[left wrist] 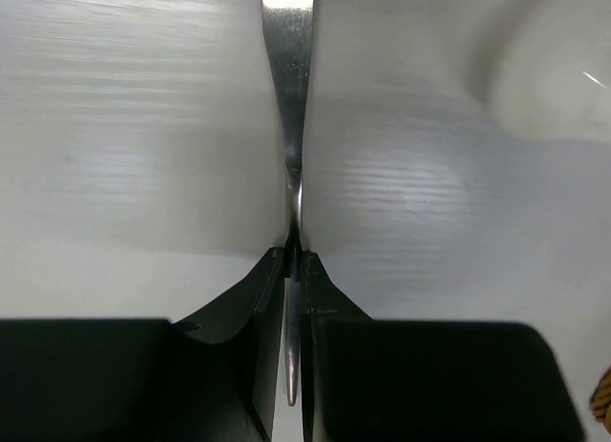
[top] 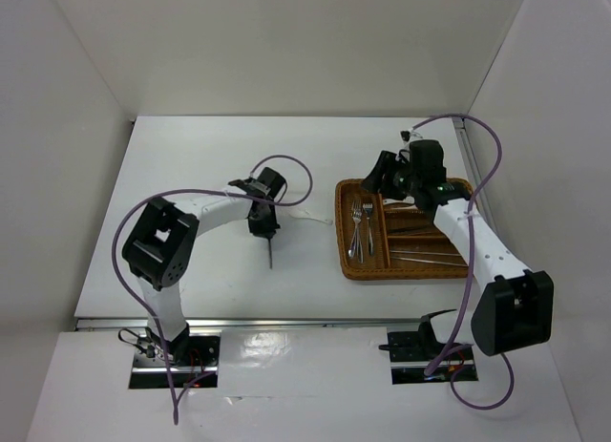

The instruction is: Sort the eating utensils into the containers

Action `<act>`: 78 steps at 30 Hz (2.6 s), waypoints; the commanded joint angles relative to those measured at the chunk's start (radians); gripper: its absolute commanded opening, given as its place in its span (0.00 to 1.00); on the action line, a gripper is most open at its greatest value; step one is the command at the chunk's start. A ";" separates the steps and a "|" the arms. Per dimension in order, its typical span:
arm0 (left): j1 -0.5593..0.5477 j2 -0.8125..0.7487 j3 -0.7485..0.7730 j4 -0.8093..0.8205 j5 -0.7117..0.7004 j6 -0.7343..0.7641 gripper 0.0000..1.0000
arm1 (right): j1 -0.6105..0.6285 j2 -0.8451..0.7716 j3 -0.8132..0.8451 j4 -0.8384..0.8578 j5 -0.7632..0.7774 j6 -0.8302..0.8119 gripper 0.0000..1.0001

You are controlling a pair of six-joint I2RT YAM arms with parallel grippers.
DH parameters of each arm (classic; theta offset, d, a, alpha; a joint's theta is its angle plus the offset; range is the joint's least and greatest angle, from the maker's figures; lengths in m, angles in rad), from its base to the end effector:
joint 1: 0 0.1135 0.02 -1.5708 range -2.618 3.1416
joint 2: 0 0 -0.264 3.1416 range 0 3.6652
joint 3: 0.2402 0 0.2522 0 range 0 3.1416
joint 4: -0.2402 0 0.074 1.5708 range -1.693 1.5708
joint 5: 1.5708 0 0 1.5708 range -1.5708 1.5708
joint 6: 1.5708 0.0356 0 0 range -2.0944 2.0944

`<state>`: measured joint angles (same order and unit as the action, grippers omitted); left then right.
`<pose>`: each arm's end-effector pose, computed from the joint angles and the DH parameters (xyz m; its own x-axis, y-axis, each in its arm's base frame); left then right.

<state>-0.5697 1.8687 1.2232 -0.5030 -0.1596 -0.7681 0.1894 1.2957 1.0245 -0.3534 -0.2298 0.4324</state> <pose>0.3180 -0.1970 0.1669 -0.8843 -0.2481 -0.3955 -0.1901 0.9650 -0.1805 0.2818 0.0623 0.2962 -0.6743 0.2862 -0.6807 -0.0905 0.8828 0.4609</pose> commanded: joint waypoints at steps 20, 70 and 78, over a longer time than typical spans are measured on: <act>0.054 -0.169 0.332 0.012 0.172 -0.145 0.18 | 0.277 0.184 0.190 0.234 -0.287 -0.198 0.84; 0.169 -0.292 0.271 -0.094 -0.040 -0.154 0.75 | -0.059 0.139 0.132 -0.360 0.615 0.509 0.00; 0.189 -0.264 0.262 -0.085 -0.009 -0.145 0.77 | -0.185 0.128 0.075 -0.524 0.636 0.785 0.00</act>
<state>-0.3908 1.6016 1.4849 -0.5999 -0.1745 -0.9176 0.0372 1.4536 1.1110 -0.7792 0.3687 1.0519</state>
